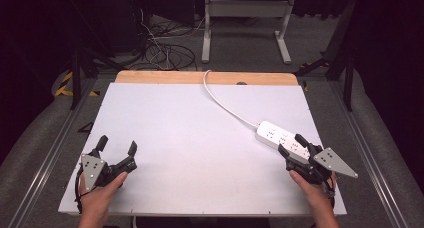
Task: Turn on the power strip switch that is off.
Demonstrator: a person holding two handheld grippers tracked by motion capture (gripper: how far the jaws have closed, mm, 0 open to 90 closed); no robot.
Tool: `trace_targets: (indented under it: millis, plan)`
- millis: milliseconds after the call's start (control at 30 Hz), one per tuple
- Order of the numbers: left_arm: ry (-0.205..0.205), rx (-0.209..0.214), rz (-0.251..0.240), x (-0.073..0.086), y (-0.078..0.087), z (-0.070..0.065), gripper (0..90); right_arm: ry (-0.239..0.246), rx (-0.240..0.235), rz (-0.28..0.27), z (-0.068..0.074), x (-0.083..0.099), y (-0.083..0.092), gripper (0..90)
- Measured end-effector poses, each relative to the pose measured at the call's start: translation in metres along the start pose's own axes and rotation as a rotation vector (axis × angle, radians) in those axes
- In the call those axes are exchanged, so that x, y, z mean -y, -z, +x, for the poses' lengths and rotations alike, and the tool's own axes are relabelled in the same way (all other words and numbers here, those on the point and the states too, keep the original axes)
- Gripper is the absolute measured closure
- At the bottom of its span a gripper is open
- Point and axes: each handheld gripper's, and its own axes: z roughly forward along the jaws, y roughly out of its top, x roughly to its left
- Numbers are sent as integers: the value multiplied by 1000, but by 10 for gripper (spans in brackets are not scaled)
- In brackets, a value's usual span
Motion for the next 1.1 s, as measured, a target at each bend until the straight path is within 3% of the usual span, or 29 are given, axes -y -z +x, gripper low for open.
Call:
trace_targets:
  millis: [333, 733, 933, 1100]
  plan:
    - [1, 5, 3, 0, 0, 0, 79, 33, 5, -1, 0, -5, 2, 347]
    - [-8, 5, 11, 1, 0, 2, 80, 36, 14, 14, -4, -16, 2, 382]
    - [-7, 3, 11, 1, 0, 2, 80, 58, 20, 17, -7, -21, 0, 520]
    - [-9, 1, 12, 2, 0, 2, 79, 48, 31, 59, -11, -27, 0, 640]
